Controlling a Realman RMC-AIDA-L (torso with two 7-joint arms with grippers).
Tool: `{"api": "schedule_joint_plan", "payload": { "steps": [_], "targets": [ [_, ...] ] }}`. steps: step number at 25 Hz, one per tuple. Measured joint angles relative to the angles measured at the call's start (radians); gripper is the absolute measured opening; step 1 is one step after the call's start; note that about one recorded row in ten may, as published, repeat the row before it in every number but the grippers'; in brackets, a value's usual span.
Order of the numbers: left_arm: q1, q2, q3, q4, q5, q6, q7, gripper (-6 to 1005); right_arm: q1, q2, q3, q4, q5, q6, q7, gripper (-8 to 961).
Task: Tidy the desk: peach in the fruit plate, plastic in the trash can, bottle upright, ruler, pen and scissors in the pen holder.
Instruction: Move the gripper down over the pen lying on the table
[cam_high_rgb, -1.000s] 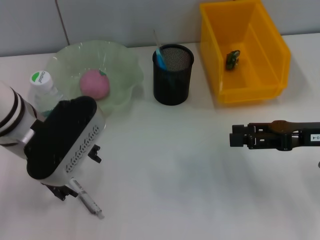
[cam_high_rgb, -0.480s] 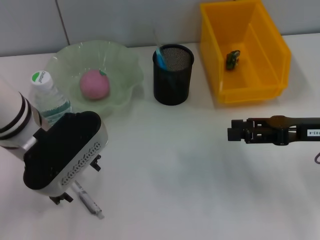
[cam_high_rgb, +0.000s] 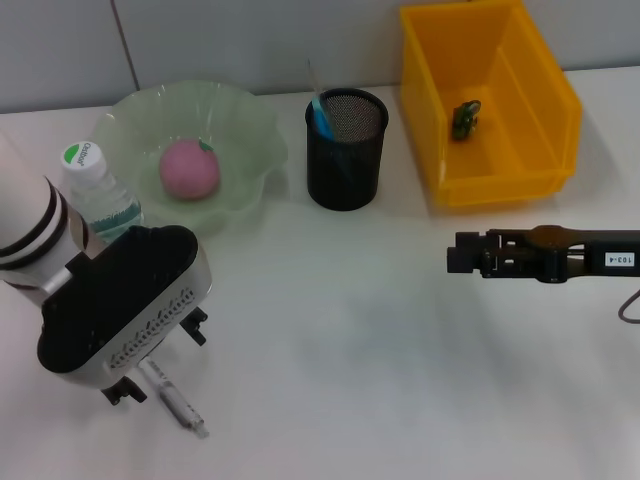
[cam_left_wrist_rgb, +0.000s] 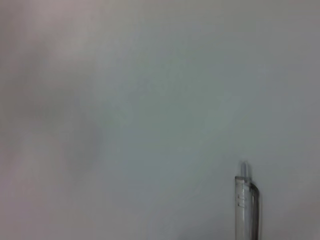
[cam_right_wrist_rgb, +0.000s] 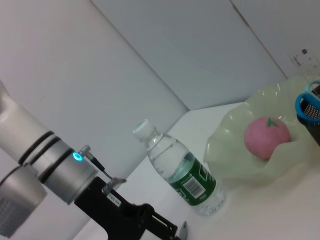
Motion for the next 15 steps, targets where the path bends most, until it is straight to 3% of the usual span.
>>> {"api": "schedule_joint_plan", "payload": {
  "steps": [15],
  "targets": [
    [-0.012, 0.000, 0.024, -0.054, -0.017, -0.052, 0.037, 793, -0.002, 0.004, 0.011, 0.000, 0.001, -0.011, 0.004, 758]
  ]
}}
